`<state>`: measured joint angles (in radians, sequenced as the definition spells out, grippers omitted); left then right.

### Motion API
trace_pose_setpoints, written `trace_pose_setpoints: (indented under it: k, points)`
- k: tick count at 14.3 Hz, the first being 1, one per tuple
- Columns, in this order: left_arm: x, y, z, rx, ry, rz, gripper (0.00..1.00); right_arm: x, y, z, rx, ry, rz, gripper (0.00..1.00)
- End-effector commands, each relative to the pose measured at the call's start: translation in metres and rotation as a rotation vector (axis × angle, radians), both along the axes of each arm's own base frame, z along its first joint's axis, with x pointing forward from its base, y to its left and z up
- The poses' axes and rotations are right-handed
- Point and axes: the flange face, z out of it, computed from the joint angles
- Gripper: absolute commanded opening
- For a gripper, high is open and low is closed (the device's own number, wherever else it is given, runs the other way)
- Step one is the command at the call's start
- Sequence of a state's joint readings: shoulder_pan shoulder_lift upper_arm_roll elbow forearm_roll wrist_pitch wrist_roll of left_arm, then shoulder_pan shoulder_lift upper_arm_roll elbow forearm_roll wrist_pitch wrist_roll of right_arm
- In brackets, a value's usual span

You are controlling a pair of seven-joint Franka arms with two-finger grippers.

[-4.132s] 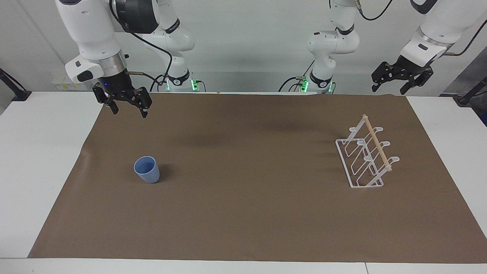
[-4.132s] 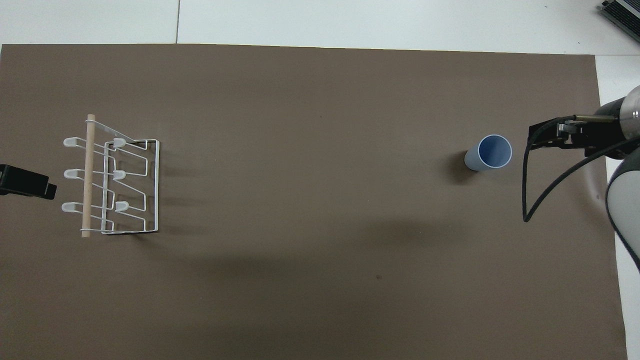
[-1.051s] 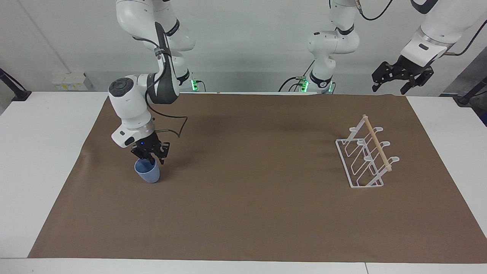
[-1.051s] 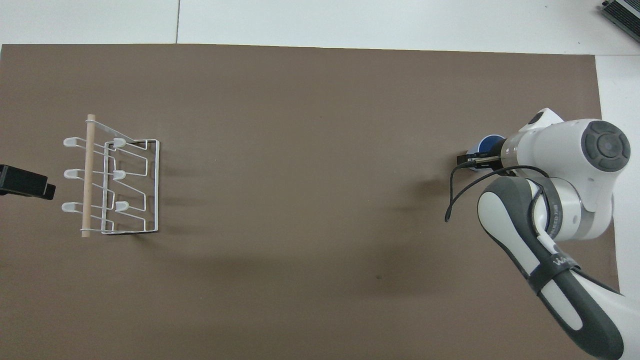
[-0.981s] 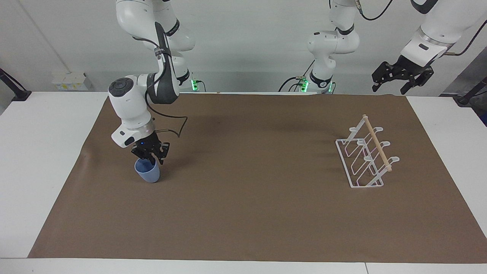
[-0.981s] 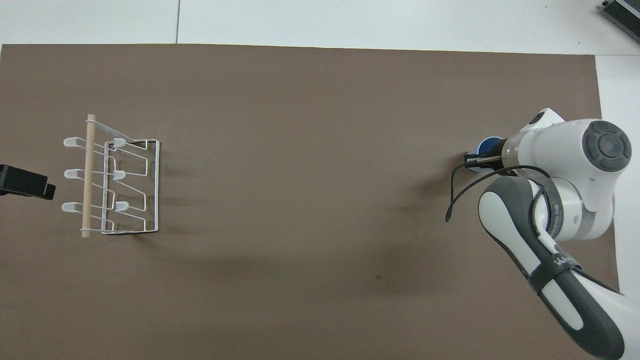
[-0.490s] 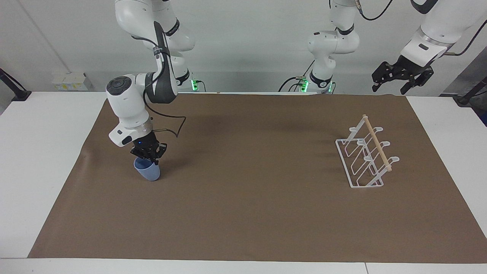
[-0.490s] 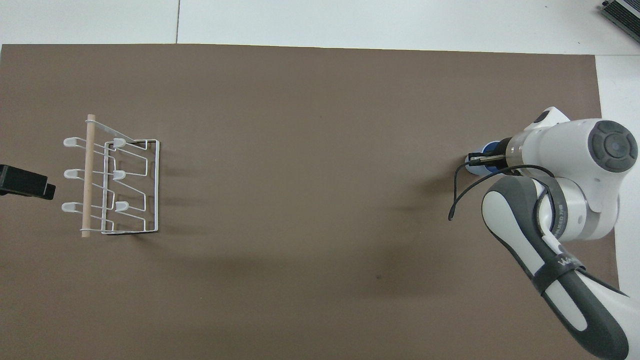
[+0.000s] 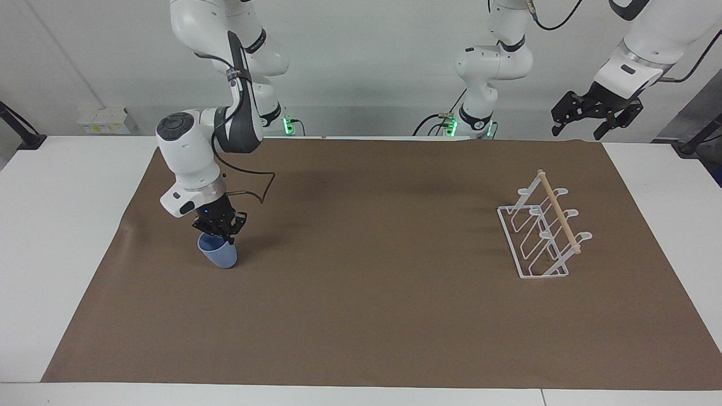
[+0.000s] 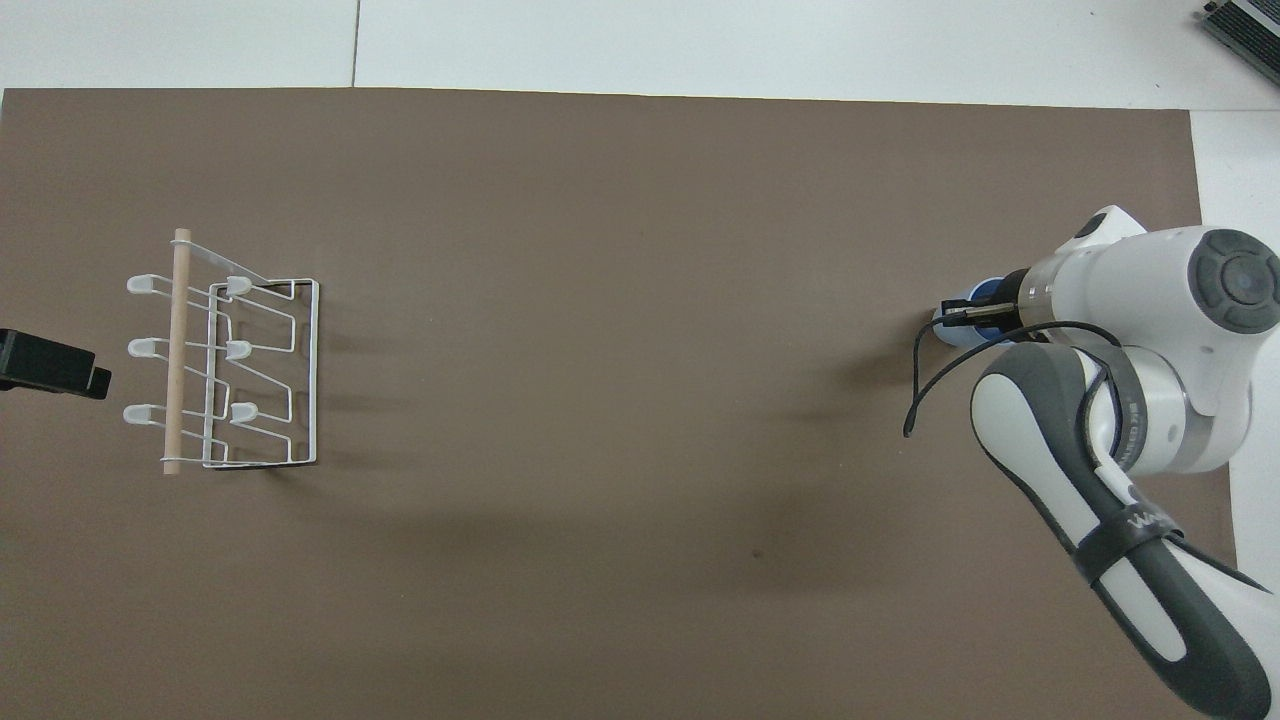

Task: Hang cup on cup holder
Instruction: 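Lower the right gripper onto the blue cup rim and grasp it, then lift the blue cup with the right gripper and tip it sideways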

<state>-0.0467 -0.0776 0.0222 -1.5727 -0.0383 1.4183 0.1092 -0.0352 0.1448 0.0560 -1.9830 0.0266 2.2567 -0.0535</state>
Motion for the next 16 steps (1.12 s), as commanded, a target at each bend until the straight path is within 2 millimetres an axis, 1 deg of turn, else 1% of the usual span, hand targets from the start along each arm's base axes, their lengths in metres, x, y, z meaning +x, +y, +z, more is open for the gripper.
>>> trace_pose_setpoints:
  k: [1,2,3,5,8,9,11,12,15,16]
  points:
    - [-0.007,0.001,0.002,-0.004,-0.009,0.002,1.0,0.004,-0.011,0.07,0.003,0.017,0.017,0.0]
    - [-0.006,0.001,0.003,-0.004,-0.015,0.002,1.0,0.002,-0.016,0.093,0.003,0.023,0.01,0.0]
    - [-0.005,0.0,0.003,-0.005,-0.023,0.001,1.0,-0.003,-0.016,0.115,0.001,0.036,0.011,0.0]
    - [-0.005,-0.006,0.003,-0.006,-0.023,-0.011,1.0,-0.018,-0.019,0.156,0.002,0.065,0.009,0.0]
    - [-0.006,-0.009,0.003,-0.006,-0.018,-0.019,1.0,-0.037,-0.025,0.206,-0.002,0.086,0.001,0.0]
    - [-0.006,-0.01,0.002,-0.006,-0.017,-0.021,1.0,-0.04,-0.024,0.215,-0.002,0.094,0.004,0.0]
    - [-0.006,-0.012,0.003,-0.006,-0.021,-0.025,1.0,-0.04,-0.019,0.219,0.015,0.085,0.032,0.0]
    - [-0.006,-0.011,0.003,-0.006,-0.021,-0.025,1.0,-0.039,-0.007,0.22,0.031,0.072,0.061,0.0]
    - [-0.006,-0.007,0.003,-0.006,-0.018,-0.016,1.0,-0.032,0.031,0.228,0.186,-0.004,0.088,0.0]
    - [-0.006,-0.009,0.002,-0.006,-0.017,-0.019,1.0,-0.031,0.052,0.232,0.227,-0.029,0.112,0.0]
